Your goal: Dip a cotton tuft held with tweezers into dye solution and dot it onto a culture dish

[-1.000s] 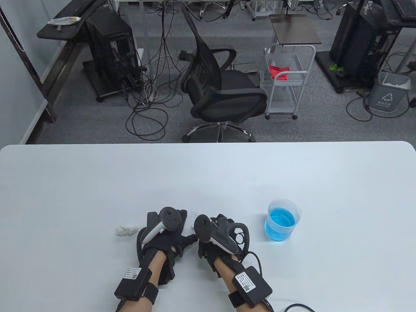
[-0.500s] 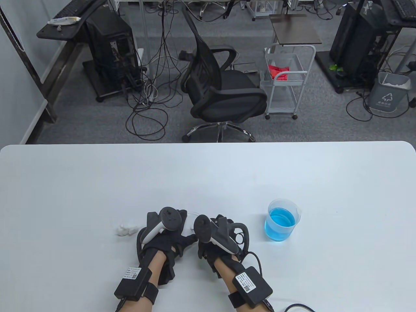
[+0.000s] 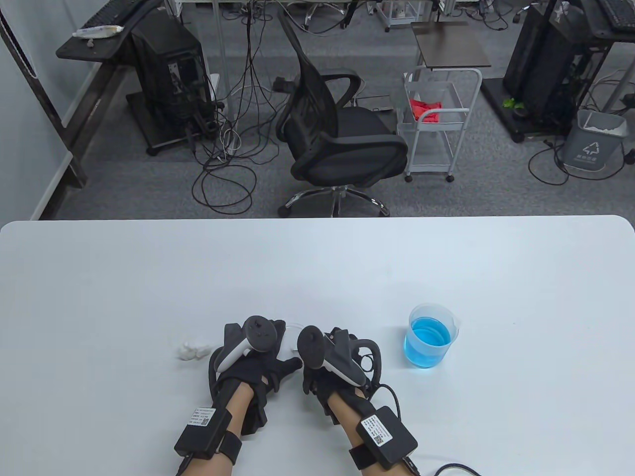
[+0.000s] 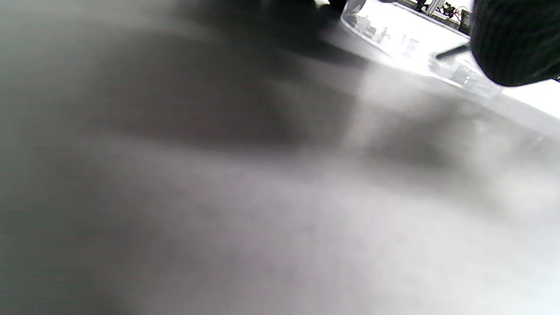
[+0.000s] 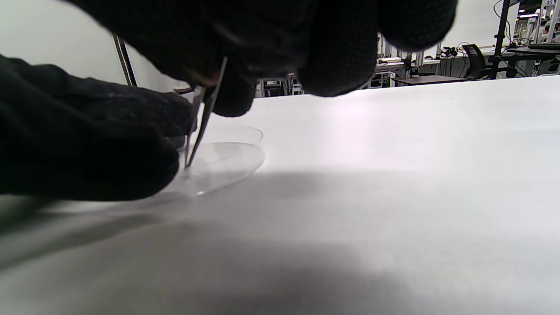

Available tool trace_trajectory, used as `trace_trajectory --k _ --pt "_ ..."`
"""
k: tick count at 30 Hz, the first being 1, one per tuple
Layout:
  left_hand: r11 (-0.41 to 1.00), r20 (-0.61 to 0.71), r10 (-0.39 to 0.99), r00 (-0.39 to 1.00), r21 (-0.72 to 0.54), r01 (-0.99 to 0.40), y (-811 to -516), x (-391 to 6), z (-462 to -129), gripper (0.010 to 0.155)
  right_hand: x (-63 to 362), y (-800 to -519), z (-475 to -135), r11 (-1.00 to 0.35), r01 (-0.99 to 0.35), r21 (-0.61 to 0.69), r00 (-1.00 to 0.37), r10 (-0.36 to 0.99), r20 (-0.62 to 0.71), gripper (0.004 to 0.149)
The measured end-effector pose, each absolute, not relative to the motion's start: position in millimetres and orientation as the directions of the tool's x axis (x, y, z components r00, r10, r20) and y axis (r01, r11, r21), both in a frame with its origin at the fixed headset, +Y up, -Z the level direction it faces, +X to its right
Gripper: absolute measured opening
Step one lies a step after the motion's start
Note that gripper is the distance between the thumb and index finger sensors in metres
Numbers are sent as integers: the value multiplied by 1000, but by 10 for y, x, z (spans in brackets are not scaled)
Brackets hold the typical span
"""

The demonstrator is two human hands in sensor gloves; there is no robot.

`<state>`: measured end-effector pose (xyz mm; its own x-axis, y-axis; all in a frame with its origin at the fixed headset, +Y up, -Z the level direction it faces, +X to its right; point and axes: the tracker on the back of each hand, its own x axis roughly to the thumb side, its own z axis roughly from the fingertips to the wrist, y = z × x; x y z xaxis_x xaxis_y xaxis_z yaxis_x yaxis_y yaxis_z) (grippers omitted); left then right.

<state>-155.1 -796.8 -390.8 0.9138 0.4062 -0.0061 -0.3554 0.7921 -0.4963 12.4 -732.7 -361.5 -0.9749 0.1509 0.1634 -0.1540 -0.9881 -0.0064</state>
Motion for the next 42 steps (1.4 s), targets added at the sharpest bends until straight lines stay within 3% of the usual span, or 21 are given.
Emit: trace_trajectory --k 42 --pt "791 -6 406 914 -498 -355 -7970 -1551 -3910 94 234 -7310 -3653 -988 -130 -86 -988 122 96 33"
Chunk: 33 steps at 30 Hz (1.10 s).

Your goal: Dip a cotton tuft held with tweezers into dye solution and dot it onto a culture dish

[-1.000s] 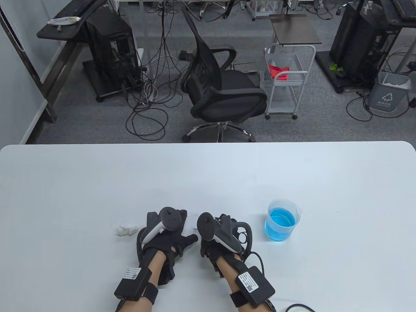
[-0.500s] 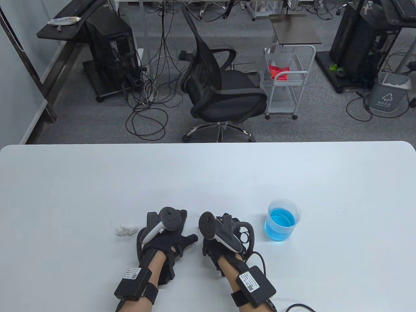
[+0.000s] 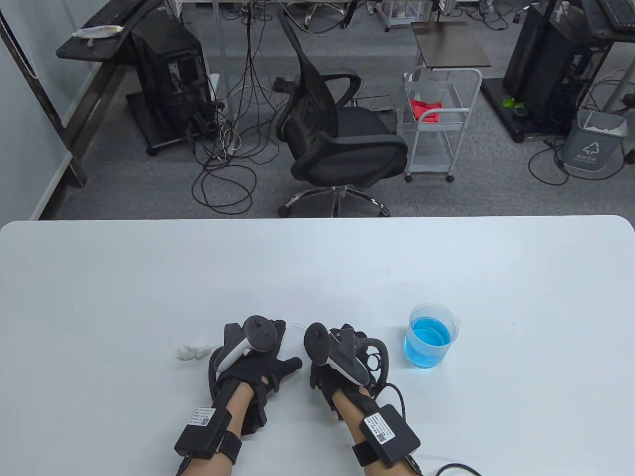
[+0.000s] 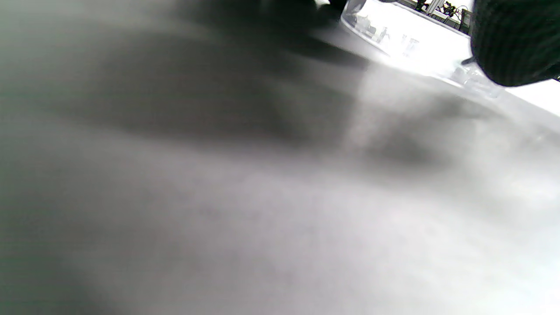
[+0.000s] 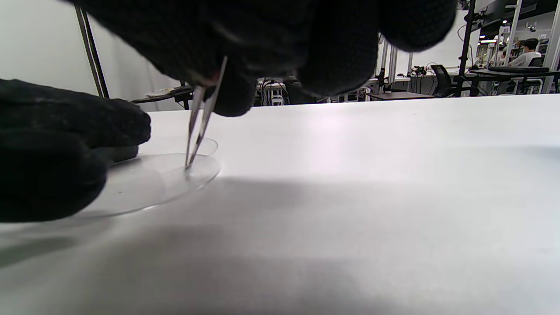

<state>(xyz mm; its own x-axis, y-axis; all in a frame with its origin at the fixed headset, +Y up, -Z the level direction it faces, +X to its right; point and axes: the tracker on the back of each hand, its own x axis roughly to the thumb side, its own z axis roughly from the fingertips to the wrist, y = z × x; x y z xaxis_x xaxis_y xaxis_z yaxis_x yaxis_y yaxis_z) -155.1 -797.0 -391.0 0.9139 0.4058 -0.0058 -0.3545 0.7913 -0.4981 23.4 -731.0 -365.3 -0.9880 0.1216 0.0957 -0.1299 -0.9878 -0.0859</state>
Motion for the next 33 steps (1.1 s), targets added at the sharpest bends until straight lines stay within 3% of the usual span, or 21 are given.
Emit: trace_trajectory --k 17,33 --pt "793 -5 402 916 -498 -350 -7965 -1553 -3909 94 172 -7353 -3698 -989 -112 -93 -991 104 86 34" --pt "793 -4 401 916 -499 -350 -7964 -1544 -3909 95 -21 -7351 -3670 -987 -116 -111 -982 97 164 34"
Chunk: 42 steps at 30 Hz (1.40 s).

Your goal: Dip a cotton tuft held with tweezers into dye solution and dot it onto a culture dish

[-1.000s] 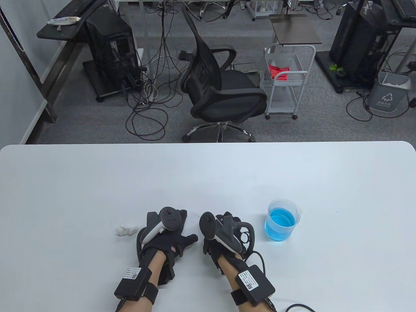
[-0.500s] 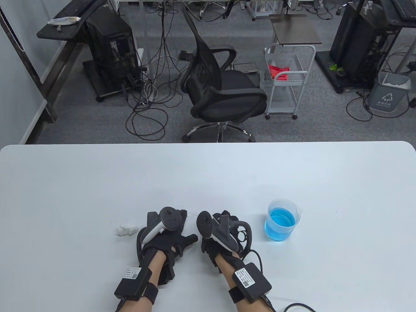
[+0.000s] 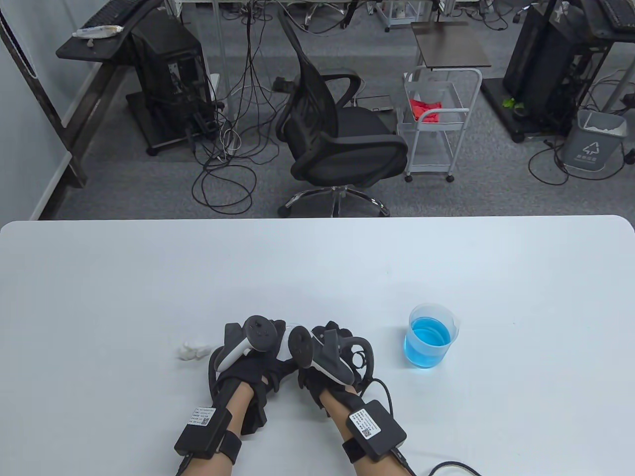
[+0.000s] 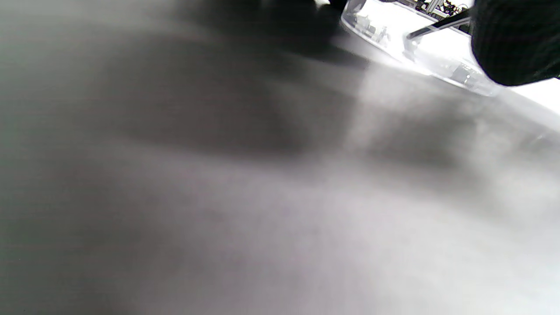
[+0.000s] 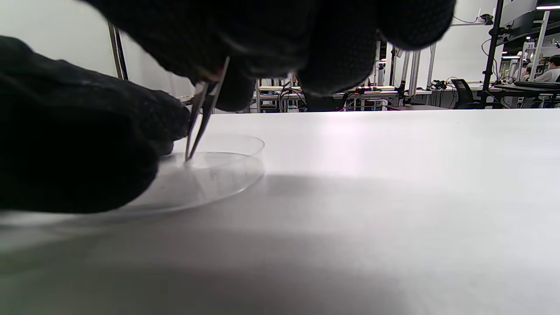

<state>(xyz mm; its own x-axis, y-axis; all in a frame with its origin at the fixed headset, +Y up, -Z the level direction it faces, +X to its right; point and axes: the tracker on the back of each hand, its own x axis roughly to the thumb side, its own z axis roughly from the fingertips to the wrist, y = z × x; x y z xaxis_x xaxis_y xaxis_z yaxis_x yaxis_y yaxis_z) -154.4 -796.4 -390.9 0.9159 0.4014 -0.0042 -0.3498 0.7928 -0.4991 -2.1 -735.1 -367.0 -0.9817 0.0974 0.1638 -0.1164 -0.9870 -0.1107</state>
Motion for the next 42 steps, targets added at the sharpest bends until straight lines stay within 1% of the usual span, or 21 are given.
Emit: trace_trajectory --k 11,15,20,23,28,31,35,42 --pt "793 -5 403 915 -499 -351 -7963 -1541 -3906 95 -43 -7327 -3643 -982 -142 -126 -975 117 191 34" --pt "793 -4 403 915 -498 -351 -7963 -1541 -3906 95 -80 -7338 -3641 -989 -120 -88 -975 101 196 34" --pt "792 -5 404 915 -499 -352 -7963 -1541 -3906 95 -71 -7324 -3627 -984 -140 -113 -972 115 204 33" --pt "792 -5 404 915 -499 -352 -7963 -1542 -3906 95 -91 -7328 -3626 -989 -119 -83 -974 100 205 33" --pt "791 -5 404 915 -499 -353 -7964 -1543 -3907 95 -105 -7315 -3610 -985 -136 -110 -969 110 219 33" --pt "792 -5 404 915 -499 -352 -7964 -1544 -3907 96 -124 -7329 -3617 -990 -116 -81 -971 96 221 33" --pt "792 -5 404 915 -499 -352 -7964 -1544 -3907 96 -121 -7319 -3611 -987 -127 -101 -969 102 227 33" --pt "792 -5 404 915 -499 -352 -7965 -1544 -3907 96 -129 -7322 -3611 -988 -124 -91 -969 101 228 33"
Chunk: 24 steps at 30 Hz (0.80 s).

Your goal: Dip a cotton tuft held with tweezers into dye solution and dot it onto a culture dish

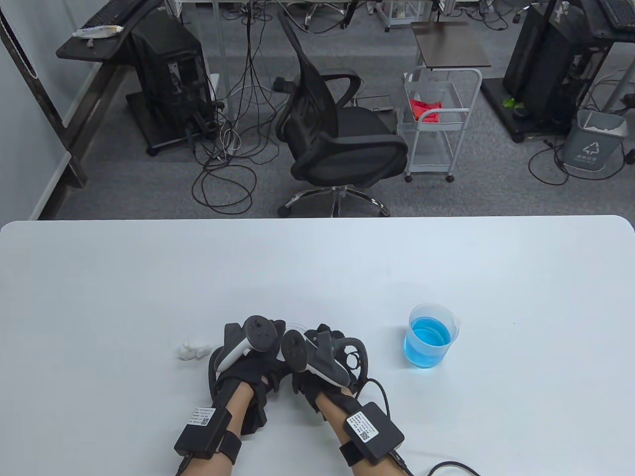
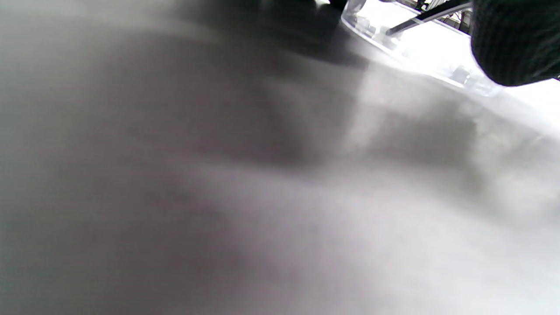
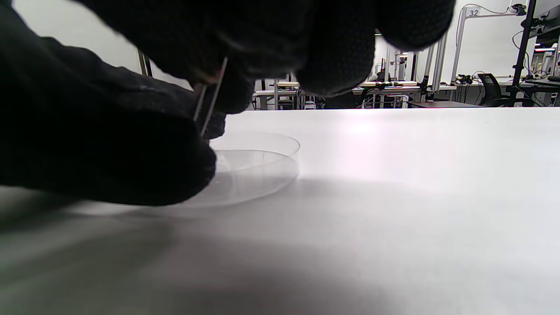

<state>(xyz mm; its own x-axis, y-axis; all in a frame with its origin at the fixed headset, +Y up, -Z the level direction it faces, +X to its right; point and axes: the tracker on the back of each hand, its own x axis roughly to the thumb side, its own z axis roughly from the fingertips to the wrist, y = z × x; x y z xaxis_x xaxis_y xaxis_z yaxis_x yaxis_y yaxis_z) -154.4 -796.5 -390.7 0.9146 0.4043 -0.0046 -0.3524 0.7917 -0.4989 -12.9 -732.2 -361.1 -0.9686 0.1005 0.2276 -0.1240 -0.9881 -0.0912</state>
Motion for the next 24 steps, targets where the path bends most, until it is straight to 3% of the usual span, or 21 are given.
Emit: trace_trajectory --k 24 --pt "792 -5 403 915 -500 -351 -7964 -1544 -3908 95 5 -7357 -3660 -983 -137 -119 -977 115 179 33"
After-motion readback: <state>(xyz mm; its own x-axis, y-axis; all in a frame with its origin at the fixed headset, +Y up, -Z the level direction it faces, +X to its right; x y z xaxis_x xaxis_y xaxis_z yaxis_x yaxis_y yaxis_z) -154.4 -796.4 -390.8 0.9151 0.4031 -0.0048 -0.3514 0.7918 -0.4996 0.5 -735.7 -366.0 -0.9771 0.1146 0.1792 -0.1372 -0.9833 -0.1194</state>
